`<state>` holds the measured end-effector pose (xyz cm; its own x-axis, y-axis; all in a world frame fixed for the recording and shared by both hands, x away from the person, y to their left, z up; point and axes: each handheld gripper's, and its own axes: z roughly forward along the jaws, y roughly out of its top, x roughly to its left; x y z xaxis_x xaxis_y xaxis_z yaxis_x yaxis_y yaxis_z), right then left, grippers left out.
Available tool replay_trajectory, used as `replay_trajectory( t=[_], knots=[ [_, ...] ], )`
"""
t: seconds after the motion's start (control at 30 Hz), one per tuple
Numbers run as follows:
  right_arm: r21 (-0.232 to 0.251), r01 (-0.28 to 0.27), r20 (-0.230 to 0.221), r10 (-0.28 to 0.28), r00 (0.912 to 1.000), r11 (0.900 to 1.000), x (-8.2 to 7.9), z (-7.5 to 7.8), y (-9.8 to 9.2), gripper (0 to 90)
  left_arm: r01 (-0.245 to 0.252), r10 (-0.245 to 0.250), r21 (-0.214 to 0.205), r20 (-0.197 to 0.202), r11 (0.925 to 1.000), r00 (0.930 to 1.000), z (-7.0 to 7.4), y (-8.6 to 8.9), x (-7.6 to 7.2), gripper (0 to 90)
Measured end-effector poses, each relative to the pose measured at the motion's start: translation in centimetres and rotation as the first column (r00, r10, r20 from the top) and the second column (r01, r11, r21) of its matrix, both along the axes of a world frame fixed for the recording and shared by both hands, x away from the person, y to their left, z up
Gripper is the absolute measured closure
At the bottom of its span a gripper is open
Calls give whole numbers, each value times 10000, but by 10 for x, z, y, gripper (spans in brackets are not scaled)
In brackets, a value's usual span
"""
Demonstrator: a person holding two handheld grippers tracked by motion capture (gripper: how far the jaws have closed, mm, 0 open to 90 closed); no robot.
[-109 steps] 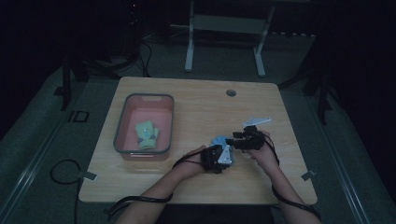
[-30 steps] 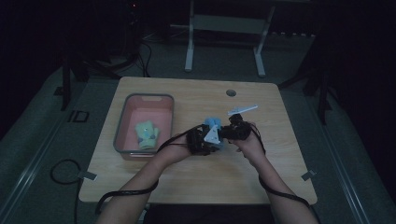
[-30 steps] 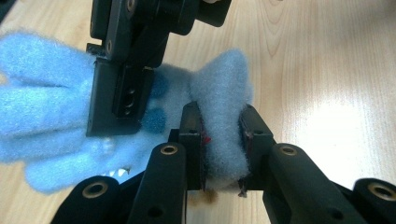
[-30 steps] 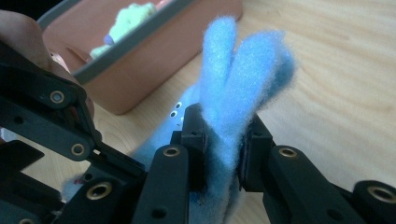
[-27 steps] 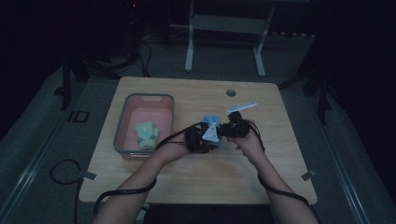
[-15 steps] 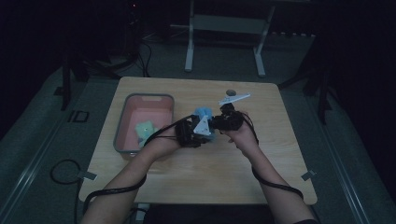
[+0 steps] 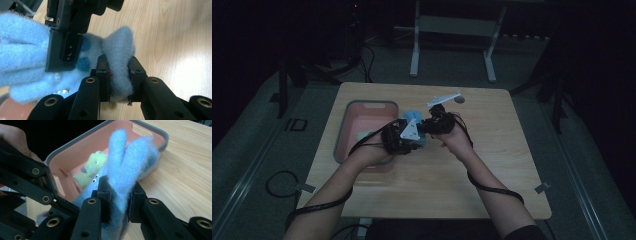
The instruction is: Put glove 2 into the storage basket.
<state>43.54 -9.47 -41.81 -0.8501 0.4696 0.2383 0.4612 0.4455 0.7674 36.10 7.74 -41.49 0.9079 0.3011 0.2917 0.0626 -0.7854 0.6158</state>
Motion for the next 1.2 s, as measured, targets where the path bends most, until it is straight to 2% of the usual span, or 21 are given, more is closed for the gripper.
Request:
replay_trajectory(
  t=[0.23,0.27,0.5,0.67,0.77,0.83,0.87,1.03,1.2],
  knots=[
    [-46,-215,33,215,9998,9998,2,0,20,761,-273,273,39,8,9996,9996,0,17,-1,755],
    [-151,-402,91,404,9991,9991,3,2,33,761,-394,393,49,22,9992,9992,0,24,-2,755],
    [-204,-719,147,722,9973,9972,3,2,61,760,-855,855,135,0,9962,9963,-1,51,-8,755],
    [-283,-969,192,974,9951,9949,2,1,81,760,-1121,1121,17,-102,9937,9936,-4,70,-10,755],
    [-295,-1124,197,1130,9934,9932,1,1,93,760,-1287,1289,126,-142,9916,9916,-4,78,-12,755],
    [-281,-1163,172,1168,9930,9928,2,0,96,760,-1287,1289,126,-142,9916,9916,-4,78,-12,755],
    [-248,-1218,120,1221,9924,9922,2,-1,102,760,-1412,1414,130,-137,9899,9899,-5,86,-13,755],
    [-173,-1350,40,1351,9908,9907,4,-2,111,760,-1583,1584,97,-175,9873,9872,-7,95,-14,755],
    [-55,-1466,-65,1466,9892,9892,6,-10,124,759,-1816,1816,38,-323,9834,9828,-15,107,-13,755]
  ],
)
